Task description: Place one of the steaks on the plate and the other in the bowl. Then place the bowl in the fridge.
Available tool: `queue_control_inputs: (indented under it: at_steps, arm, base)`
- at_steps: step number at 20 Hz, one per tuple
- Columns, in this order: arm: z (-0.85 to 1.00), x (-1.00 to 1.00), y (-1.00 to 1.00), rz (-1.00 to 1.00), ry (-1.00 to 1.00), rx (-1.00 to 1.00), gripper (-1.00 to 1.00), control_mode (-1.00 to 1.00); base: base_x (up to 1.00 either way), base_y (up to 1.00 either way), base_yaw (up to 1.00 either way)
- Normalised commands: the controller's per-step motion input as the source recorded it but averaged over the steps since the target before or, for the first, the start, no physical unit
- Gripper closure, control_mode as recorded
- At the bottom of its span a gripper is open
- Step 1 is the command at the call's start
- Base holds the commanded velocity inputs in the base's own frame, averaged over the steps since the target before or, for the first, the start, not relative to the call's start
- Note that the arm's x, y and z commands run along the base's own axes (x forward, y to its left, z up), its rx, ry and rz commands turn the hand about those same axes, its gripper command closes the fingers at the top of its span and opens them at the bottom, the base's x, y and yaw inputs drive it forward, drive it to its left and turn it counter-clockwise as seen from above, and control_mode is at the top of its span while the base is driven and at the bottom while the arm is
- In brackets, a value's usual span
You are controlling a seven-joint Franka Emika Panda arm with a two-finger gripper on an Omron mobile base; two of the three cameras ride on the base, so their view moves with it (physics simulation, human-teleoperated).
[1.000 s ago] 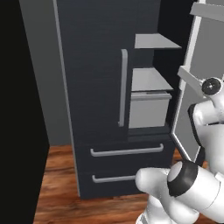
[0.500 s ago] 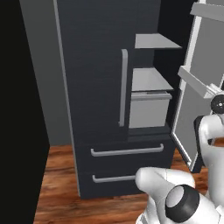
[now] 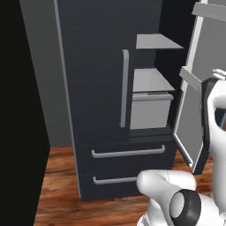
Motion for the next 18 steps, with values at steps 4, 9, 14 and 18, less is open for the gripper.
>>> queue_control_inputs:
  at_steps: [4,9,14,18]
  arm:
    - [0.13,-0.48,0.82,0.19,0.02,0.01,1.0,-1.0]
    - [-0.04,-0.49,0.84,0.38,-0.1,-0.08,1.0,-1.0]
    - [-0.27,-0.48,0.76,0.44,-0.15,-0.15,-1.0,-1.0]
    - [0.09,-0.56,0.44,0.35,-0.2,-0.19,-1.0,-1.0]
  base:
    - [0.0,0.0,0.0]
    - [0.0,0.0,0.0]
    - [0.0,0.0,0.0]
    - [0.0,0.0,0.0]
